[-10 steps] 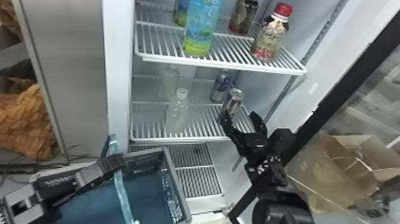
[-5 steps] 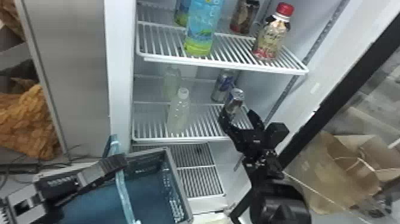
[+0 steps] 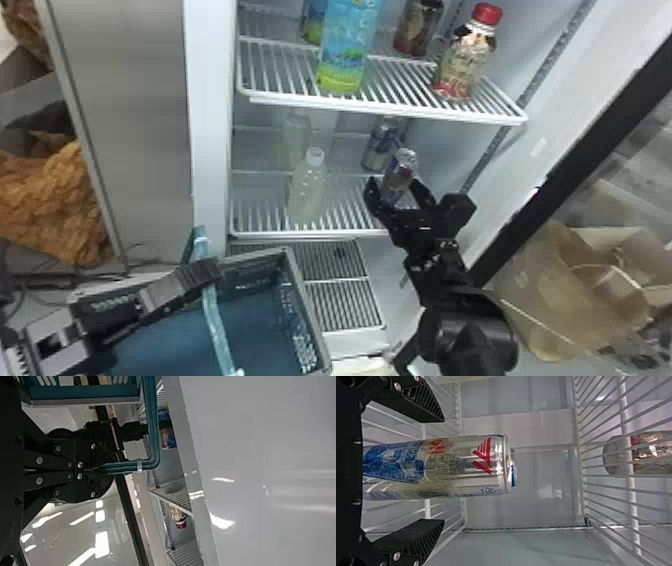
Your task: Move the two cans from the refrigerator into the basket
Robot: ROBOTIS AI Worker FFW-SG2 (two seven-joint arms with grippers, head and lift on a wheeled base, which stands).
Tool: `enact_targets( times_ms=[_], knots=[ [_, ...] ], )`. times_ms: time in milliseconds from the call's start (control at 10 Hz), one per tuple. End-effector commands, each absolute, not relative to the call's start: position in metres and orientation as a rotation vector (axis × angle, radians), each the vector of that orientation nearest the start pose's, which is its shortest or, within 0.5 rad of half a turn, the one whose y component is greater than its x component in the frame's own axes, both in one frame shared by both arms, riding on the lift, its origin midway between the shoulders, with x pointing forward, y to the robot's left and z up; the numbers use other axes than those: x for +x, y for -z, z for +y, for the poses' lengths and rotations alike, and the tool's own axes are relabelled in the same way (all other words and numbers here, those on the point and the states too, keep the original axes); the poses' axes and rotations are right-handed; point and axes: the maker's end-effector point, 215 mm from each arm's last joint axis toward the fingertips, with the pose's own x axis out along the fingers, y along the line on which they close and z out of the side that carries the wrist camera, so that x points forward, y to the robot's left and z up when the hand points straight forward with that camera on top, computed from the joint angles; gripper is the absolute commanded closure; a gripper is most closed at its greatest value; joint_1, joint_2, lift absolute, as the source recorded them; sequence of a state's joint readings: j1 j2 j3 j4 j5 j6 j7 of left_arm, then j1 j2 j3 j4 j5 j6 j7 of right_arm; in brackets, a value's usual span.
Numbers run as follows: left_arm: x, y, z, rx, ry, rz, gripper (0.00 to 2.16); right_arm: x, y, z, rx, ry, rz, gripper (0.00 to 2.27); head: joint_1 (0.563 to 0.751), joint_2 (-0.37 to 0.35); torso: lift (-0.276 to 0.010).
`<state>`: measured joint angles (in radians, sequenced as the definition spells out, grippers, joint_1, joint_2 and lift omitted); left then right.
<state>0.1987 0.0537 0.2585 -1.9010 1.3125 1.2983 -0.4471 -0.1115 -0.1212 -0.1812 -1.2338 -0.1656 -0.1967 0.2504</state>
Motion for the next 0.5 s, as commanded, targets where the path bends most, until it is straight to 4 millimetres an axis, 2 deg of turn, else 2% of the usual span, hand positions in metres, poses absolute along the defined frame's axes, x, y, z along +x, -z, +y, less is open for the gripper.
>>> enact_targets(
  times_ms=[0, 200, 300, 400],
  knots=[
    [0.3681, 0.3005, 0.0541, -1.253, 1.025, 0.636, 1.21, 0.6109, 0.3860, -0.3383, 0.069, -0.028, 0.006, 0.36, 0.695, -0.318, -0.219],
    [0.3678, 0.3012, 0.0533, -1.255, 1.025, 0.639, 1.21, 0.6139, 0.3875, -0.3407, 0.073, -0.021, 0.010, 1.11, 0.695, -0.314, -0.219],
    [0.3678, 0.3012, 0.0533, -1.255, 1.025, 0.639, 1.21, 0.6137, 0.3836, -0.3428, 0.069, -0.018, 0.003, 1.27, 0.695, -0.314, -0.219],
    [0.3678, 0.3012, 0.0533, -1.255, 1.025, 0.639, 1.21, 0.6138, 0.3813, -0.3405, 0.062, -0.024, 0.000, 1.27, 0.695, -0.315, -0.219]
  ],
)
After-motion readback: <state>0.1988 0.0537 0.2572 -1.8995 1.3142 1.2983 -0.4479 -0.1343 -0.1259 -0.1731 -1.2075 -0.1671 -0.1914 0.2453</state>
